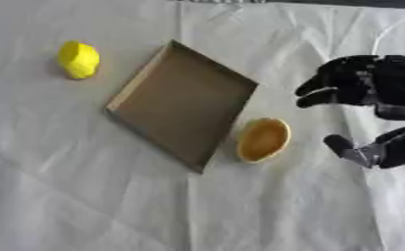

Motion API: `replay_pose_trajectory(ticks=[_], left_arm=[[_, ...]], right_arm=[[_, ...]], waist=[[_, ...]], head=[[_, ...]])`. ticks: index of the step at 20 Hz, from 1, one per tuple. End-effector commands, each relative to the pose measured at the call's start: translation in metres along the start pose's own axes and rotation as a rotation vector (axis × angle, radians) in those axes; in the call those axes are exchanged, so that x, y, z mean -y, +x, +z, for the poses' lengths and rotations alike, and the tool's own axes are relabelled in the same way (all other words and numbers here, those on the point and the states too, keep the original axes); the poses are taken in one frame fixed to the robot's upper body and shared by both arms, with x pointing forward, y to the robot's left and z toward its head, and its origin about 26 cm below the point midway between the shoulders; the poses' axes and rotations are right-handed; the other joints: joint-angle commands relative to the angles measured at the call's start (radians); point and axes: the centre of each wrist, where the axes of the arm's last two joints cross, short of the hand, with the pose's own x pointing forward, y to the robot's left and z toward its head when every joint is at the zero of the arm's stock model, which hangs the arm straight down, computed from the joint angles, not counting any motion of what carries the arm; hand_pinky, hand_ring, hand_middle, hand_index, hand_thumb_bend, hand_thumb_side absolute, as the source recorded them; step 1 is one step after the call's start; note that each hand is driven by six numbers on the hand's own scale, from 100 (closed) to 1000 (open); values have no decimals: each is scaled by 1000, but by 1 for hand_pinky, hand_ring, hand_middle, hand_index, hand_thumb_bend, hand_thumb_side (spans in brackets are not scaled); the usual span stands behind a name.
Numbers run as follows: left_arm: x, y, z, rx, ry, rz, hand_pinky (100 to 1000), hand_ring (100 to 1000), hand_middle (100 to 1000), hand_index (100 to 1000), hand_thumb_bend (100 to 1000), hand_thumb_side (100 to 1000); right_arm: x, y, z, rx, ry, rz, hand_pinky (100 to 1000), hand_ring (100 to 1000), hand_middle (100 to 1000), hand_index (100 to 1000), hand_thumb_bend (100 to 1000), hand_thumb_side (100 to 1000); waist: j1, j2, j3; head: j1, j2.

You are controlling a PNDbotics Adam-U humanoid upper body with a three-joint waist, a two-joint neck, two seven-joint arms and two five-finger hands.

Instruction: Pick up objects on the table and place them in the box.

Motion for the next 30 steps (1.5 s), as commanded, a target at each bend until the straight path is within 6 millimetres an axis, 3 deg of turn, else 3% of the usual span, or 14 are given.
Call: replay_pose_trajectory(ticks=[1,3,6,8,9,12,14,17,18,19,23,26,30], left_arm=[[-1,5,-10,30,-27,1,956,955,856,913,100,622],[0,5,-10,27,-27,6,956,955,855,912,100,623],[1,5,-10,24,-28,13,957,955,855,912,100,627],[1,4,-10,22,-29,17,957,956,855,911,100,631],[1,4,-9,20,-29,18,958,956,855,911,100,633],[1,4,-9,15,-31,21,959,957,855,912,100,638],[2,4,-9,11,-33,25,960,958,855,912,100,640],[2,4,-8,8,-35,29,961,959,855,912,100,643],[2,4,-8,7,-36,29,961,959,855,912,100,646],[2,4,-8,5,-37,30,961,959,855,911,100,645],[3,4,-8,1,-40,34,962,960,852,911,100,648],[3,4,-9,1,-43,38,963,960,851,911,100,648],[4,4,-10,-2,-43,45,964,961,850,911,100,653]], right_arm=[[11,0,-3,19,76,1,913,859,850,917,100,568],[10,-2,-5,25,118,-18,932,872,843,918,100,522],[8,-7,-6,24,179,-61,970,894,841,935,100,367],[6,-10,-6,18,221,-88,994,913,846,938,349,100],[6,-12,-7,9,238,-97,1000,918,850,936,392,100],[9,-15,-8,-37,234,-113,1000,926,866,935,436,317],[9,-15,-10,-59,220,-120,1000,923,871,940,435,314],[11,-16,-13,-74,203,-118,1000,919,869,945,425,228],[11,-17,-13,-78,198,-118,1000,917,868,947,366,223],[11,-18,-14,-82,192,-120,1000,916,867,950,421,197],[8,-21,-15,-99,195,-140,1000,905,851,962,403,100],[4,-21,-19,-106,229,-161,997,897,834,966,403,100],[-2,-24,-21,-121,269,-188,993,896,795,959,353,196]], waist=[[1,-26,5],[0,-28,11],[-2,-31,18],[-3,-32,22],[-4,-33,23],[-6,-34,25],[-8,-34,27],[-10,-35,30],[-11,-35,31],[-11,-36,32],[-17,-38,37],[-21,-39,43],[-27,-41,49]], head=[[-11,8],[-16,10],[-23,13],[-26,14],[-26,15],[-25,20],[-27,21],[-28,24],[-29,25],[-29,26],[-32,30],[-36,33],[-41,44]])
